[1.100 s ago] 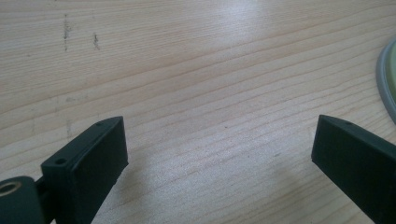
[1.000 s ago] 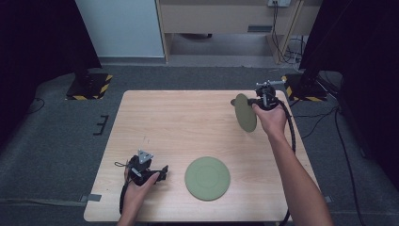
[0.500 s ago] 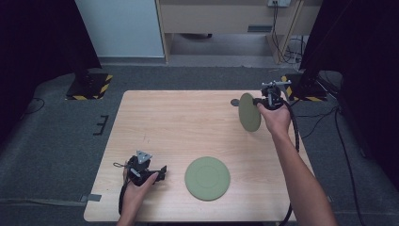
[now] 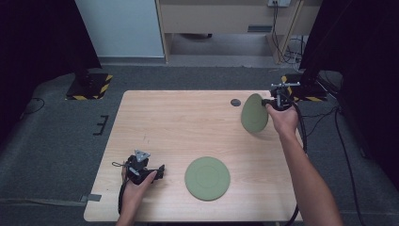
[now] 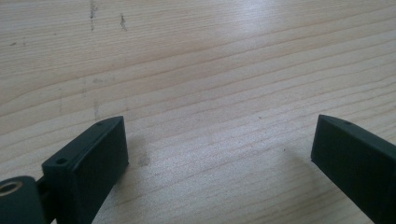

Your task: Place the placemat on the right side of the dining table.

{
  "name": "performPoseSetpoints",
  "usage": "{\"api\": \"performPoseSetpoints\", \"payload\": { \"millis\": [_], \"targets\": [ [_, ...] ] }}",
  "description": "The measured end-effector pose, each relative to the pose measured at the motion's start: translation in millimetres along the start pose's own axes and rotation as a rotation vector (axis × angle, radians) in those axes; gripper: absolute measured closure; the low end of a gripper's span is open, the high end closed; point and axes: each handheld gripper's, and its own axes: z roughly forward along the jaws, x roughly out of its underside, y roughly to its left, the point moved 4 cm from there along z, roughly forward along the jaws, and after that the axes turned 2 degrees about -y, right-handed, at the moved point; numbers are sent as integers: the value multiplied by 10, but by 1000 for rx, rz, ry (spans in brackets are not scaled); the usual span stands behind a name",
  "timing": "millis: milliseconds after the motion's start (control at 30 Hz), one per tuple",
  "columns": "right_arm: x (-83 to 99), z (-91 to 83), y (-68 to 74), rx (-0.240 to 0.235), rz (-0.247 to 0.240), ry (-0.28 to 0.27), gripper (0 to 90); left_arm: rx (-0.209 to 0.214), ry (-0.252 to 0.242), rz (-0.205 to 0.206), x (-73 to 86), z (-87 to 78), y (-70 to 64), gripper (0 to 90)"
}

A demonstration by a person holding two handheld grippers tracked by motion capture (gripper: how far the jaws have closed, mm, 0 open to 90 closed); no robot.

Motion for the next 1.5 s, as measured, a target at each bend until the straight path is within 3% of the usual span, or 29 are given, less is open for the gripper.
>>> {"api": "performPoseSetpoints", "payload": {
  "millis": [400, 767, 1500],
  "targets": [
    [176, 101, -324, 16, 44, 22, 858, -22, 6, 24, 4, 17, -22, 32],
    [327, 222, -533, 13, 94, 31, 858, -28, 6, 18, 6, 16, -23, 31],
    [548, 406, -755, 6, 131, 60, 853, -29, 6, 15, 5, 19, -28, 26]
  ]
}}
